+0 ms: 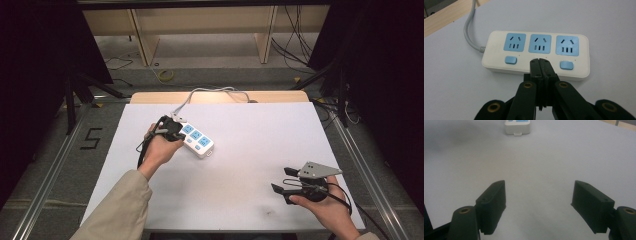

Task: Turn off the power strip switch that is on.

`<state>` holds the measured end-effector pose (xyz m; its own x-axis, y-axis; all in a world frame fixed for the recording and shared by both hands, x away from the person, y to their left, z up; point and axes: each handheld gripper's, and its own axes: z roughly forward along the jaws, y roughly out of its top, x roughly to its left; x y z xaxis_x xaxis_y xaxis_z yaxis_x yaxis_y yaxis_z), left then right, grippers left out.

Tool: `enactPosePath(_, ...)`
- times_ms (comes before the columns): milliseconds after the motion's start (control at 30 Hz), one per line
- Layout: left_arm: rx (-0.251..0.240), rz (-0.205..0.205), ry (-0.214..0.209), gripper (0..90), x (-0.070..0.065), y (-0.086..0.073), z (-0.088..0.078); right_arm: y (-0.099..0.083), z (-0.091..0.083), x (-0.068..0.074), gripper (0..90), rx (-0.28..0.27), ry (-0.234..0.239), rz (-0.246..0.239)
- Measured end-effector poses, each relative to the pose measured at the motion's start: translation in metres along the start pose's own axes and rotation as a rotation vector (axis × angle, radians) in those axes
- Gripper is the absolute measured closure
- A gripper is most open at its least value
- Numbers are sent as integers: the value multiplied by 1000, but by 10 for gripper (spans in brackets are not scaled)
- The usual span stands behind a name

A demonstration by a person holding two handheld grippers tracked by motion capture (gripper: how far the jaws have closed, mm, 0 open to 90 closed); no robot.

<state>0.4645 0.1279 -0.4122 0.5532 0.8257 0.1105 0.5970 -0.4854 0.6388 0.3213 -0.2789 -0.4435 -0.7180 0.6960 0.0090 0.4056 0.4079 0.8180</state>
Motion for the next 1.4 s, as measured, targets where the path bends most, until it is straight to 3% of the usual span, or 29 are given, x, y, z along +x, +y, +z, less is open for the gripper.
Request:
enactPosePath(933, 30, 6, 19, 899, 13, 11, 18, -1, 0, 0, 277, 5, 2, 1)
enactPosePath(1400, 45, 5, 3, 899, 10, 16, 28, -1, -1, 0, 277, 5, 1, 4)
